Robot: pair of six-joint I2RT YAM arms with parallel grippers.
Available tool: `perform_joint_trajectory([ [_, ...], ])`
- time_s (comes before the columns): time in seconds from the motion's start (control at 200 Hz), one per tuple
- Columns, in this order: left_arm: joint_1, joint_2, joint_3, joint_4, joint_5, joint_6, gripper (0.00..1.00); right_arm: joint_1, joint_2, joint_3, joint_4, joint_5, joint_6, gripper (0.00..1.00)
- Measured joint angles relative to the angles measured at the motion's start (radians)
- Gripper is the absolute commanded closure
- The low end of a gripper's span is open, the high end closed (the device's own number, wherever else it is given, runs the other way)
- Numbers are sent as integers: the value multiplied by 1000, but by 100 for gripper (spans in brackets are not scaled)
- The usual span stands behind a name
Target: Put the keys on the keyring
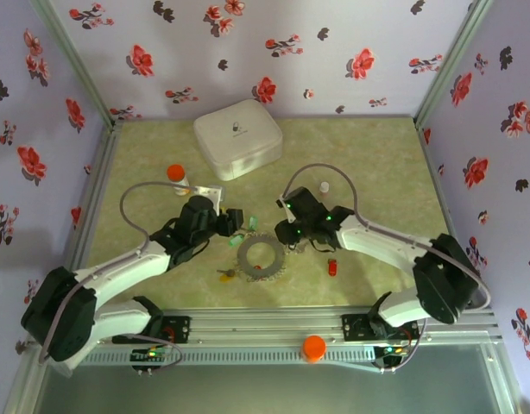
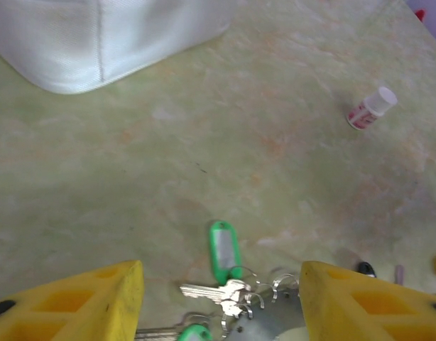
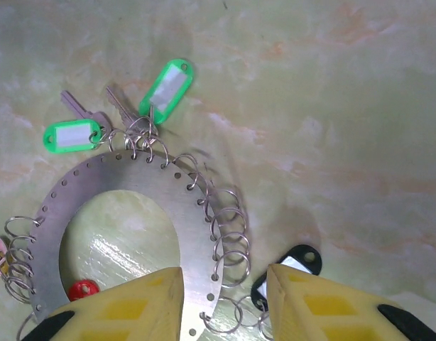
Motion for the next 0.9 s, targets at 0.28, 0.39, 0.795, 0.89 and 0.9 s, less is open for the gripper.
perform_joint_trajectory([
  [0.28, -15, 2, -3, -14, -29, -87, 47, -11, 203, 189, -119, -42, 6, 69],
  [0.39, -15, -20, -25, -25, -63, -116, 47, -10, 271, 251, -139, -42, 9, 69],
  [0.795, -15, -71, -53, -65, -120, -130, 48, -10, 484, 418, -180, -82, -21, 75],
  [0.89, -15, -80, -64, -66, -123, -130, 48, -10, 499, 422, -196, -98, -33, 76],
  [0.9, -15, -80, -64, -66, -123, -130, 48, -10, 500, 422, -197, -100, -35, 76],
])
